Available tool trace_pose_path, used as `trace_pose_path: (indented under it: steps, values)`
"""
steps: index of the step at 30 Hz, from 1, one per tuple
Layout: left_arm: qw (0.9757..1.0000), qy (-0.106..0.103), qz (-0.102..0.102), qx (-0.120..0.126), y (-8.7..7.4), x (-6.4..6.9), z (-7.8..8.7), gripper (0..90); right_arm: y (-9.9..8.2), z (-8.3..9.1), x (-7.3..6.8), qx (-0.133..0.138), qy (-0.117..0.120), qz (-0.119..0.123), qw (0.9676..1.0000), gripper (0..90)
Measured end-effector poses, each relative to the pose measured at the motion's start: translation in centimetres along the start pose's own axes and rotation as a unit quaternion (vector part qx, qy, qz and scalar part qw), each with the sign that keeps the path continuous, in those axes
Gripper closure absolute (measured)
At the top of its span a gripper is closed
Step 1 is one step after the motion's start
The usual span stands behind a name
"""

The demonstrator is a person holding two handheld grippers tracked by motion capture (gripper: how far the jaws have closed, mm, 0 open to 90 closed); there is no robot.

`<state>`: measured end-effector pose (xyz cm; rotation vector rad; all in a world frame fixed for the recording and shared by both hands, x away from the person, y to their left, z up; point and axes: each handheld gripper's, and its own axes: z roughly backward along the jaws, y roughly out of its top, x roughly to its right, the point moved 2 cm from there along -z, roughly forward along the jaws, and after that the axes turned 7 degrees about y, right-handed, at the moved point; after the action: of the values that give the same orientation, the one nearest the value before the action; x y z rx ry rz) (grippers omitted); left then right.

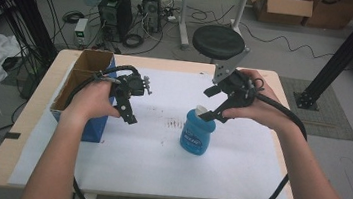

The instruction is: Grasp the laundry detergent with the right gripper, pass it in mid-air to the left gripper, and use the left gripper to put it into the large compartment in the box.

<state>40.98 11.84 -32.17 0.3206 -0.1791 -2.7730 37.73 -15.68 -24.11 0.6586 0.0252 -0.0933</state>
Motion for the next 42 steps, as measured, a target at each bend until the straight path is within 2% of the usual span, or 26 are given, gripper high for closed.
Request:
trace_pose_path:
  steps: [16,27,42]
  values:
    - [1.0000,-0.001,0.001,-0.001,0.0,0.1,0.0,0.4,-4.9,-0.3,-0.1,0.014,-0.015,-0.032,0.9993,18.7]
    - [1.0000,-0.002,-0.002,-0.003,0.2,0.3,-0.1,0.4,-7.5,-2.0,-0.4,0.024,-0.020,-0.052,0.9982,18.5]
    - [1.0000,-0.002,-0.002,-0.004,0.2,0.3,-0.2,0.3,-8.7,-4.3,-0.4,0.045,-0.028,-0.062,0.9967,19.5]
